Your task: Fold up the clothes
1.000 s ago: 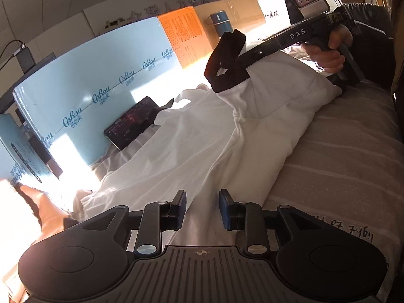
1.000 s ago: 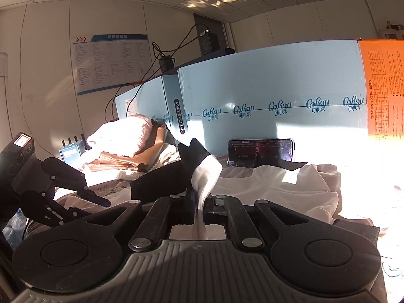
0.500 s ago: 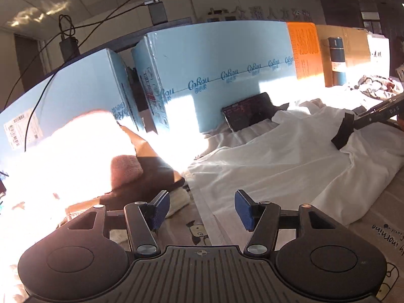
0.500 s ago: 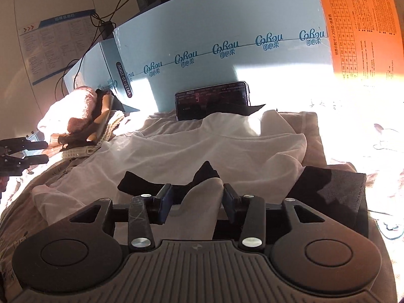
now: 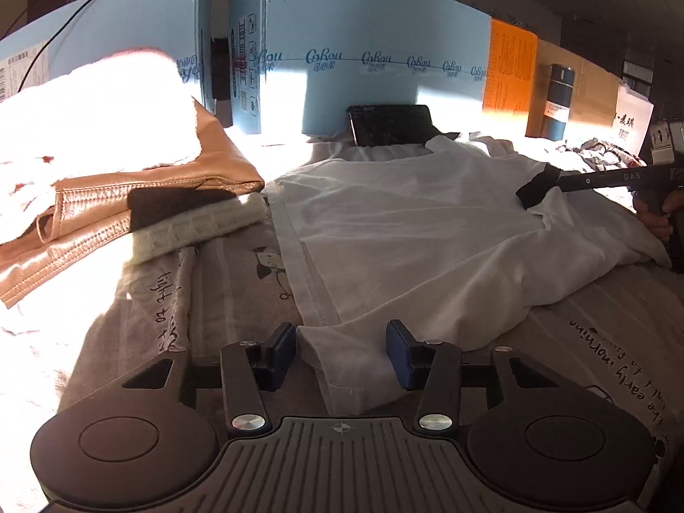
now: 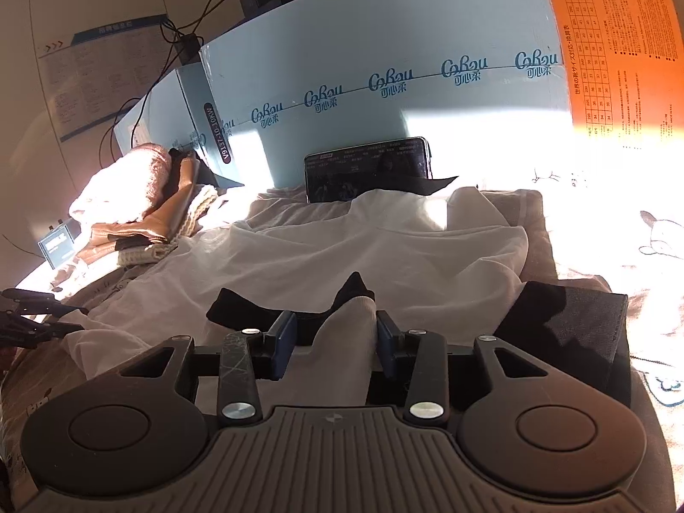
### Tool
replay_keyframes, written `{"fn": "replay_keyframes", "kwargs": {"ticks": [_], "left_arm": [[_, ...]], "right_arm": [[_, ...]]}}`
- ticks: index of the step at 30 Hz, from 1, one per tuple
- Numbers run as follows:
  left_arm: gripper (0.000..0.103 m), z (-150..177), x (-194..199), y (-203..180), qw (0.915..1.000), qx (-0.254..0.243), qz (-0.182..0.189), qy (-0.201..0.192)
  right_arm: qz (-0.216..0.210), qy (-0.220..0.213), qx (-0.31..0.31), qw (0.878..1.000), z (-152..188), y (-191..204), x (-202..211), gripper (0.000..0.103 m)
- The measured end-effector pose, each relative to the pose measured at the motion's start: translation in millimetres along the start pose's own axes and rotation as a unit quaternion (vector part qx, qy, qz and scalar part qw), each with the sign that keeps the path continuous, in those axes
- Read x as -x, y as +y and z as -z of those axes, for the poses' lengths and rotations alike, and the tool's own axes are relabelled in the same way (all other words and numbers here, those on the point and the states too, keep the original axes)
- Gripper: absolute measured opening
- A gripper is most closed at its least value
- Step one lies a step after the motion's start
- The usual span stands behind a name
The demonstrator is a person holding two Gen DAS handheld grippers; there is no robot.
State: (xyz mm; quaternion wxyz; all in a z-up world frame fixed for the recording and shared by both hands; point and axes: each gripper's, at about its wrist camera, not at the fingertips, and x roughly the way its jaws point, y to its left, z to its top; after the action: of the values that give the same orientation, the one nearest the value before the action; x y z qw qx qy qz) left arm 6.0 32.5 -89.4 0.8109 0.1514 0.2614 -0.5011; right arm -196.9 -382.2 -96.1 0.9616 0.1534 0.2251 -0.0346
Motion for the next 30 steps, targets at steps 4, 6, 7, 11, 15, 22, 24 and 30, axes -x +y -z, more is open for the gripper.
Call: {"fn": "replay_keyframes", "kwargs": {"ticks": [4, 6, 7, 11, 15, 22, 24, 30], "left_arm": [[0.012, -7.3, 7.5, -7.1, 0.9983, -0.035, -0.028, -0.039], [0.012, -15.2, 7.9, -6.1, 0.9968, -0.040, -0.038, -0.058], [0.012, -18.6, 4.6, -6.0, 0.9964, -0.045, -0.041, -0.058], [0.012, -28.9, -12.8, -6.3, 0.9953, -0.068, -0.053, -0.044], [0.019, -24.7, -31.5, -9.7, 0.9911, -0.107, -0.080, -0.006], [0.079, -47.2, -17.9, -25.6, 0.9881, -0.070, -0.105, -0.087], [0.086, -55.1, -22.5, -43.4, 0.9902, -0.041, -0.048, -0.125], [0.086, -73.4, -61.2, -142.8, 0.9708, -0.156, 0.088, -0.159]], "right_arm": [[0.003, -0.029, 0.010, 1.000, -1.1, 2.9, 9.3, 0.007], [0.008, -0.048, 0.012, 0.999, -1.9, 3.8, 15.6, 0.007], [0.012, -0.053, 0.012, 0.998, -2.2, 3.8, 17.8, 0.007], [0.042, -0.044, 0.010, 0.998, -2.4, 1.3, 14.7, 0.007], [0.066, -0.010, 0.017, 0.998, -0.8, 1.1, 4.3, 0.007], [0.108, 0.003, 0.005, 0.994, 3.2, -3.3, 1.9, 0.066], [0.114, -0.003, 0.008, 0.993, 3.3, -1.8, 3.6, 0.074], [0.125, -0.003, 0.006, 0.992, 3.2, -2.4, 3.9, 0.079]]}}
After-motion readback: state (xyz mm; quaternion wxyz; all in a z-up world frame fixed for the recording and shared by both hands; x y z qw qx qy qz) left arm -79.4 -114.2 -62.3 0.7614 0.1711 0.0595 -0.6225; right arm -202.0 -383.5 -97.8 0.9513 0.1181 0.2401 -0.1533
